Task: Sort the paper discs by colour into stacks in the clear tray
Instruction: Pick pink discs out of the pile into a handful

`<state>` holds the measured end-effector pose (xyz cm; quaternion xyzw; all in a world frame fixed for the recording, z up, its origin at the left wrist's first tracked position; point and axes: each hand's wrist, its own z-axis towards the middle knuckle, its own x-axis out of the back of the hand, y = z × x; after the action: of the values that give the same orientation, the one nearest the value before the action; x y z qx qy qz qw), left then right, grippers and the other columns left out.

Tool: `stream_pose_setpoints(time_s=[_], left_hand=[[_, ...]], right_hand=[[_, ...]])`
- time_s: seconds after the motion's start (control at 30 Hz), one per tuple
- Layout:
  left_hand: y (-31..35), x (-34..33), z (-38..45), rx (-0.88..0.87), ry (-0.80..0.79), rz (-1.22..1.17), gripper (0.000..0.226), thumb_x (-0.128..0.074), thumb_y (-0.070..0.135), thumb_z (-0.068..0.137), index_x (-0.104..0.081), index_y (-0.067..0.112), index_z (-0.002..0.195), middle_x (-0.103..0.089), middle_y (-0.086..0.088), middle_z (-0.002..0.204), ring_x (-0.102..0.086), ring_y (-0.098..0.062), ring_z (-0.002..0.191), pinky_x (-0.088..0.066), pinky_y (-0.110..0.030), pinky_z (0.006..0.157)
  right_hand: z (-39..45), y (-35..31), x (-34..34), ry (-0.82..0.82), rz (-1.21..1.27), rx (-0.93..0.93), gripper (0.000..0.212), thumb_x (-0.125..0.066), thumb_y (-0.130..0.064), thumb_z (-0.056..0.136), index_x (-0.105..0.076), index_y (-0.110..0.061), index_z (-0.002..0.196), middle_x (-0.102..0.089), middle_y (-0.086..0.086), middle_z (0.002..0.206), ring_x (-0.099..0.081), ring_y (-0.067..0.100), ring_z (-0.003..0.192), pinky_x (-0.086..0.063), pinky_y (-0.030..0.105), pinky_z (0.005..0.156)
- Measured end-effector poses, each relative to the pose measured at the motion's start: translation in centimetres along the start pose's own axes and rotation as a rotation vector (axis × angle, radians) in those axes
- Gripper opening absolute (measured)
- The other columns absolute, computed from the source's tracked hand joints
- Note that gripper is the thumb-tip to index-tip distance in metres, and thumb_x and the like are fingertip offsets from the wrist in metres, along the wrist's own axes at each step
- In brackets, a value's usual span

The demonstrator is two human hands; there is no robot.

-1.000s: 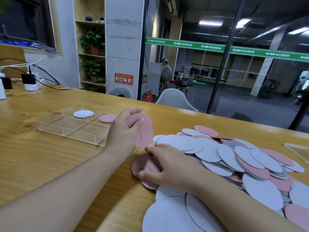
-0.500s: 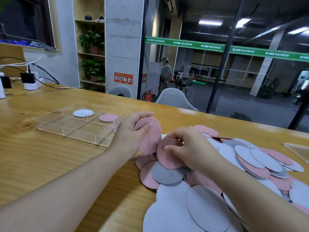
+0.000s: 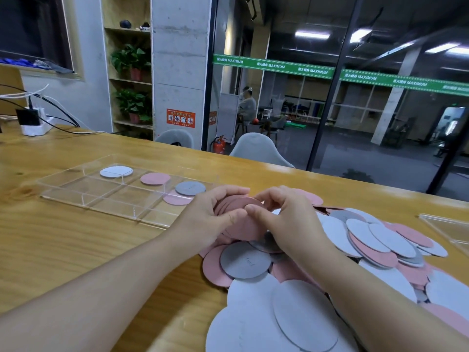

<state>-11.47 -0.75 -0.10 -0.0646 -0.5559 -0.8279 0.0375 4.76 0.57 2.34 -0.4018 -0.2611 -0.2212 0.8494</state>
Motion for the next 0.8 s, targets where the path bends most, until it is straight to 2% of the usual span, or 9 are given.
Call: stream_pose_setpoints(time_s=[0.13, 0.3, 0.37, 0.4, 0.5, 0.6, 0.63, 0.7, 0.8], left_hand=[[-0.2, 0.1, 0.2, -0.057, 0.027, 0.079, 0.040, -0.064, 0.008, 0.087, -0.062, 0.044, 0.103, -0.065, 0.025, 0.096, -0.065, -0.005, 0.093, -0.056, -0.027, 0.059], [0.2, 0.5, 0.3, -0.125, 0.318, 0.115, 0.040, -0.058, 0.009, 0.090, -0.057, 0.046, 0.106, -0.061, 0.027, 0.091, -0.061, -0.011, 0.066, -0.055, -0.034, 0.051], [0.6, 0.6, 0.2, -0.142, 0.396, 0.108, 0.038, -0.056, 0.011, 0.092, -0.056, 0.046, 0.108, -0.059, 0.027, 0.094, -0.057, -0.013, 0.070, -0.055, -0.034, 0.058], [0.9, 0.5, 0.1, -0.141, 0.407, 0.088, 0.038, -0.055, 0.011, 0.093, -0.056, 0.046, 0.108, -0.057, 0.026, 0.096, -0.056, -0.014, 0.071, -0.053, -0.030, 0.055], [1.8, -0.3, -0.5, -0.108, 0.327, 0.027, 0.039, -0.053, 0.009, 0.094, -0.057, 0.046, 0.105, -0.058, 0.025, 0.092, -0.057, -0.016, 0.057, -0.050, -0.023, 0.042], [2.1, -1.4, -1.0, -0.072, 0.210, -0.004, 0.042, -0.054, 0.009, 0.093, -0.061, 0.051, 0.097, -0.063, 0.024, 0.087, -0.057, -0.038, 0.050, -0.052, -0.029, 0.041], [2.0, -1.8, -1.1, -0.051, 0.190, -0.019, 0.043, -0.055, 0.010, 0.093, -0.062, 0.052, 0.095, -0.063, 0.018, 0.096, -0.058, -0.036, 0.048, -0.051, -0.028, 0.039], [2.0, -2.5, -1.4, -0.019, 0.163, -0.005, 0.042, -0.056, 0.012, 0.092, -0.063, 0.053, 0.091, -0.058, 0.006, 0.113, -0.059, -0.021, 0.043, -0.047, -0.022, 0.038], [2.4, -3.2, -2.1, -0.015, 0.099, 0.065, 0.039, -0.058, 0.012, 0.091, -0.063, 0.051, 0.092, -0.055, 0.010, 0.116, -0.062, -0.021, 0.049, -0.052, -0.026, 0.041]], right_hand=[[-0.1, 0.1, -0.2, -0.045, 0.048, -0.011, 0.017, -0.064, -0.038, 0.084, -0.063, -0.021, 0.082, -0.065, -0.004, 0.081, -0.058, 0.008, 0.080, -0.047, 0.027, 0.073], [-0.1, -0.1, 1.0, -0.090, 0.116, -0.089, 0.012, -0.056, -0.037, 0.091, -0.058, -0.028, 0.083, -0.062, -0.014, 0.077, -0.058, -0.001, 0.075, -0.045, 0.015, 0.069], [-0.2, 0.3, 2.0, -0.086, 0.079, -0.083, 0.009, -0.058, -0.029, 0.091, -0.060, -0.028, 0.082, -0.063, -0.014, 0.076, -0.057, -0.003, 0.074, -0.044, 0.011, 0.066], [-0.5, 0.5, 2.5, -0.093, 0.046, -0.067, 0.011, -0.058, -0.025, 0.091, -0.061, -0.028, 0.081, -0.064, -0.015, 0.075, -0.057, -0.005, 0.075, -0.043, 0.009, 0.066], [-2.3, 1.5, 4.3, -0.185, -0.111, -0.041, 0.019, -0.060, -0.019, 0.087, -0.061, -0.031, 0.073, -0.063, -0.022, 0.075, -0.055, -0.007, 0.076, -0.039, 0.006, 0.066], [-4.5, 2.6, 6.2, -0.261, -0.265, -0.054, 0.012, -0.065, -0.026, 0.086, -0.060, -0.034, 0.078, -0.062, -0.017, 0.077, -0.054, -0.002, 0.078, -0.040, 0.010, 0.066], [-5.1, 2.9, 6.8, -0.264, -0.298, -0.058, 0.007, -0.066, -0.030, 0.085, -0.061, -0.034, 0.082, -0.060, -0.017, 0.079, -0.053, -0.003, 0.081, -0.040, 0.010, 0.068], [-5.9, 3.2, 7.5, -0.260, -0.328, -0.063, 0.009, -0.068, -0.032, 0.082, -0.060, -0.033, 0.086, -0.057, -0.019, 0.084, -0.051, -0.004, 0.084, -0.038, 0.008, 0.071], [-6.5, 3.4, 7.6, -0.299, -0.354, -0.065, 0.019, -0.071, -0.040, 0.078, -0.055, -0.035, 0.087, -0.052, -0.017, 0.087, -0.045, -0.002, 0.086, -0.035, 0.008, 0.072]])
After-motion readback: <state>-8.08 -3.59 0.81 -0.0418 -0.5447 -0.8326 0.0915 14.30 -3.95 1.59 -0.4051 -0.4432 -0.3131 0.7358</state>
